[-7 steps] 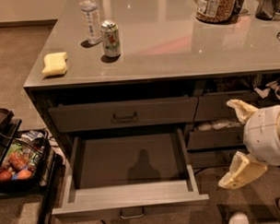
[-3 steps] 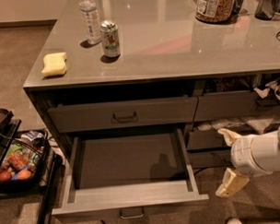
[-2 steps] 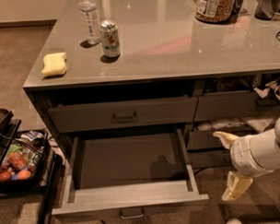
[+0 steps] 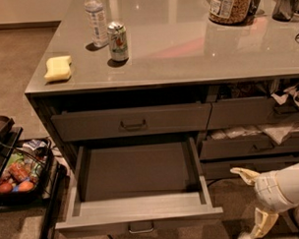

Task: Close middle drawer

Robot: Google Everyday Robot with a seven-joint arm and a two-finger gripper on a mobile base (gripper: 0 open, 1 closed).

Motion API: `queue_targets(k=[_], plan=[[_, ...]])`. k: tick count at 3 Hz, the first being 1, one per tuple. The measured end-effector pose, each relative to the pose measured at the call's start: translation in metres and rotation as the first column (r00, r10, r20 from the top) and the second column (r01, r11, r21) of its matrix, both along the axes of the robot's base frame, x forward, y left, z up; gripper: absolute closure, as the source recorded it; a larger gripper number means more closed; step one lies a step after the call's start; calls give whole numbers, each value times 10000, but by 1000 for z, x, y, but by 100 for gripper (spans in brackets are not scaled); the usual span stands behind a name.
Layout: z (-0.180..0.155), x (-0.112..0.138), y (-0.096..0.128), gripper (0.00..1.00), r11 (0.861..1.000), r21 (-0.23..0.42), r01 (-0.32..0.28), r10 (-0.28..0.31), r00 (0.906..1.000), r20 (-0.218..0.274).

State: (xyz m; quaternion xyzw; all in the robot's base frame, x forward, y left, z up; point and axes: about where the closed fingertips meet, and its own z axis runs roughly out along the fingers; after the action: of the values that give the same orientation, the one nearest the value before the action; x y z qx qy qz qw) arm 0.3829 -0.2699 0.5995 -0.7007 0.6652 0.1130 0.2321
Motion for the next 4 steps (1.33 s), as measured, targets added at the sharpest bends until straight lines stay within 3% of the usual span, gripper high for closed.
queue_targets(k=[1,2,3,4], plan=[[0,0,0,0,10000,-1,-1,1,10000,-1],[-22,1,6,0,9998,-171,-111,108,9997,-208],[-71,-9,21,0,9997,114,-211,220,9958,-884],[-127,-29,41,0,9975,703,10,121,9825,-1857]])
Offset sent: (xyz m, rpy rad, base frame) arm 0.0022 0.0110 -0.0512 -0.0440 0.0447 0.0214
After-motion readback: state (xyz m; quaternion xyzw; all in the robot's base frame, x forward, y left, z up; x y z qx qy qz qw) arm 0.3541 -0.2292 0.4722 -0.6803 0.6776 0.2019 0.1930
